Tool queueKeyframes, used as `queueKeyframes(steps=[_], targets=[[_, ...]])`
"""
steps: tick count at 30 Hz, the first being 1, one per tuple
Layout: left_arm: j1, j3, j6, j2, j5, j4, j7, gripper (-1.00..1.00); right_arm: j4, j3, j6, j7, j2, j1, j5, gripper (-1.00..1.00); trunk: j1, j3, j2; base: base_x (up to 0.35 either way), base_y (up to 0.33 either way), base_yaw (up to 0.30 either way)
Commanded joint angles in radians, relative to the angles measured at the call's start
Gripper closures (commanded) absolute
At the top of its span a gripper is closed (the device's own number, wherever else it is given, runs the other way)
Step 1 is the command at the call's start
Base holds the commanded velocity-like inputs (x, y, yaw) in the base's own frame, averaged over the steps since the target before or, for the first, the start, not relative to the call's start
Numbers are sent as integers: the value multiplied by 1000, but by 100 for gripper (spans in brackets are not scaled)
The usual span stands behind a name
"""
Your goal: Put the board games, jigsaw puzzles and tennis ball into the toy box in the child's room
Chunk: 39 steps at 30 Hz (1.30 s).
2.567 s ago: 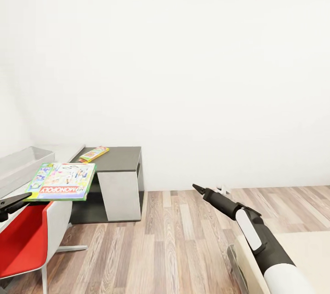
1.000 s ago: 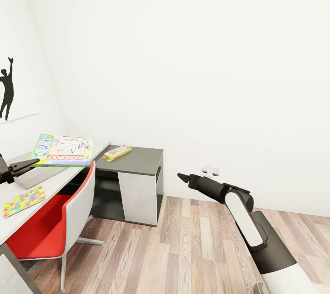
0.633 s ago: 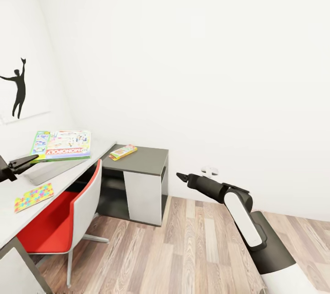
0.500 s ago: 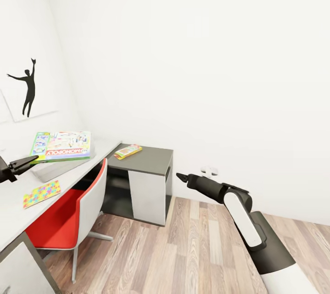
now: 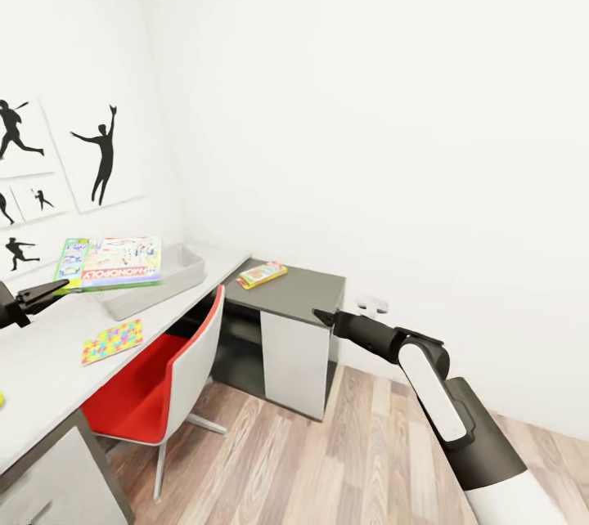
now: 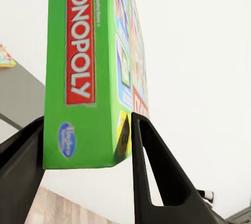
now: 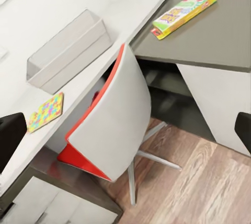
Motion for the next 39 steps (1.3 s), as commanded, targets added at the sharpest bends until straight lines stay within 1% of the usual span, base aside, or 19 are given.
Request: queueKeyframes(steps=[1,9,12,19,24,25,27,29,31,33,36,38,39], targets=[[-1,1,6,0,4,4,-5,100,-1,1,2,-8,-1,0,-9,-100,1,0,-1,237,-57,291],[-2,-1,5,-4,4,12,-3,100,-2,1,3,-6,-2,0,-10,-100,1,0,-1,208,-171,291],[-1,-2,5,-13,4,13,-1,100,-2,1,4,-5,-2,1,-10,-100,1,0,-1,263,-193,269],[-1,-2,3,-29,4,15,1,100,-5,1,8,-3,-3,0,-11,-100,1,0,-1,301,-122,157],[-1,-1,-1,-44,2,49,3,100,-4,1,7,-2,-4,0,-12,-100,1,0,-1,308,-130,249],[-2,-1,-5,-51,2,53,4,100,-4,1,6,-2,-4,1,-12,-100,1,0,-1,286,-193,264],[-2,-2,-24,-74,0,59,8,100,-4,2,4,-2,-4,1,-11,-100,1,0,-1,247,-220,266],[-1,-4,-61,-101,-6,73,34,100,-5,2,2,-2,-3,4,-10,-100,1,0,-1,212,-242,268],[-2,-6,-108,-137,-13,100,88,100,-5,3,0,-2,-2,13,-9,-100,1,0,-1,219,-232,268],[-2,-7,-143,-167,-19,125,155,100,-5,3,-1,-1,-3,21,-8,-100,1,0,-1,232,-220,250],[-2,-8,-165,-205,-23,139,248,100,-6,3,-1,-1,-4,26,-7,-100,1,0,-1,243,-213,223],[-2,-12,-180,-227,-23,145,291,100,-7,3,-1,-1,-3,27,-7,-100,1,0,-1,254,-203,193],[-2,-17,-183,-233,-23,147,304,100,-7,4,-1,0,-3,27,-7,-100,1,0,-1,260,-189,88]])
